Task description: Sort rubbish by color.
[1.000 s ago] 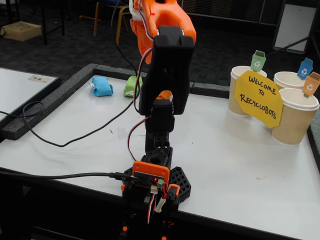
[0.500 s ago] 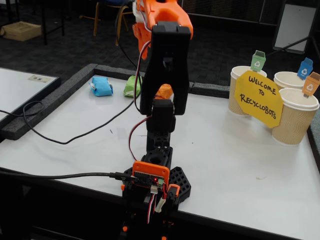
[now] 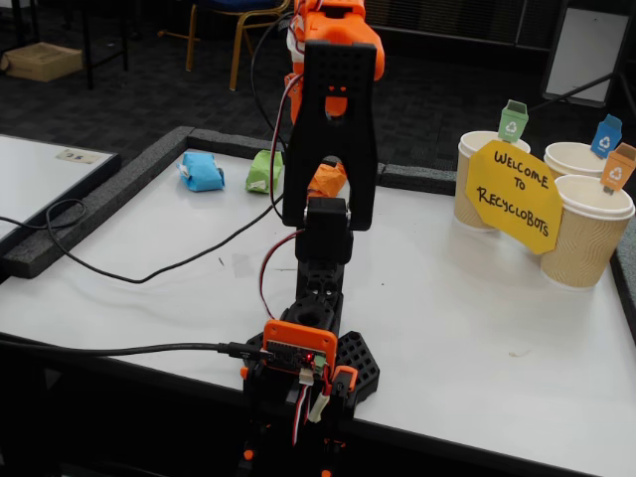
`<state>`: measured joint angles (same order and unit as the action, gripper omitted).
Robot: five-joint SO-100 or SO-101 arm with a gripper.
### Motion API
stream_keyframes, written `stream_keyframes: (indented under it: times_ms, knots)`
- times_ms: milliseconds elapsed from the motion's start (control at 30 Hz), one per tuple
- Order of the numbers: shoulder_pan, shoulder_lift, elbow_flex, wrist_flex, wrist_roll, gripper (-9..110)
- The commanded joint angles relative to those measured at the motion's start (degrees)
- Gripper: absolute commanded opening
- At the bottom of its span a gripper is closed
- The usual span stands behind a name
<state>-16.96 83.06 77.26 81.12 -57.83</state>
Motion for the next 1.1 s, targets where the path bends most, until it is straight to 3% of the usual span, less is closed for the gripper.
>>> stream_keyframes:
  times_ms: [0, 533, 1067]
  knots:
    - [0.7, 0.4, -9.2, -1.6, -6.9, 15]
    - [7.2, -15.5, -22.3, -0.2, -9.1, 22]
    - [4.1, -16.9, -19.6, 0.3, -8.4, 30]
